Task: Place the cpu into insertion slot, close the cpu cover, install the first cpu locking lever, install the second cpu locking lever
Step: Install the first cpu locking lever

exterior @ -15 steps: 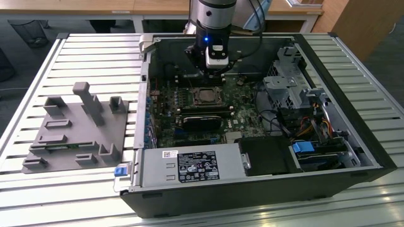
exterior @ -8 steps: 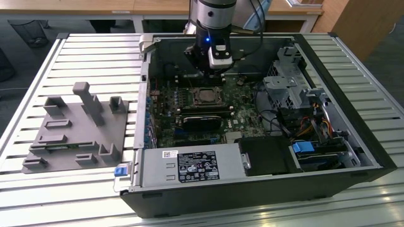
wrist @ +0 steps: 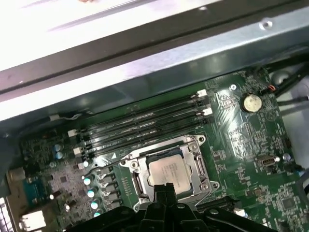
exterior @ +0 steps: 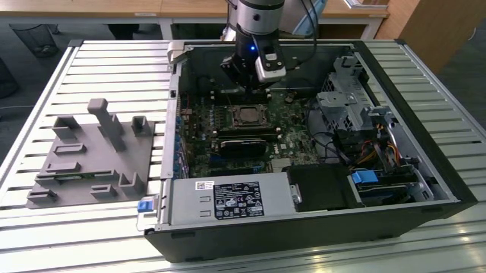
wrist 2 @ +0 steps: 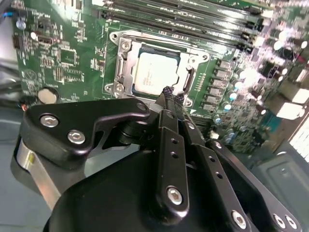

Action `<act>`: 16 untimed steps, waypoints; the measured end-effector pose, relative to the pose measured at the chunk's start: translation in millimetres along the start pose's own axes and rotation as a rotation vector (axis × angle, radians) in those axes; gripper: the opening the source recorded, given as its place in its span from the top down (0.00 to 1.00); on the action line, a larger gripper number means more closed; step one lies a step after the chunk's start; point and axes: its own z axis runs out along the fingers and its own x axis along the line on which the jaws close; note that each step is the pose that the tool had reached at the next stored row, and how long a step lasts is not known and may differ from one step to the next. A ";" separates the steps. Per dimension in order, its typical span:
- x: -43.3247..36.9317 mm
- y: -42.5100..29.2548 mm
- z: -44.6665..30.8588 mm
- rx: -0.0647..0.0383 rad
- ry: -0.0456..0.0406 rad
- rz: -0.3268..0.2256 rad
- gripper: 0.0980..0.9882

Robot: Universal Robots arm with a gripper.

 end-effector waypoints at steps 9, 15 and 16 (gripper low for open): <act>0.0 0.0 0.3 0.001 0.0012 -0.143 0.97; 0.0 0.0 0.3 -0.013 -0.0105 -0.195 0.97; 0.0 0.0 0.4 -0.014 -0.0147 -0.203 0.97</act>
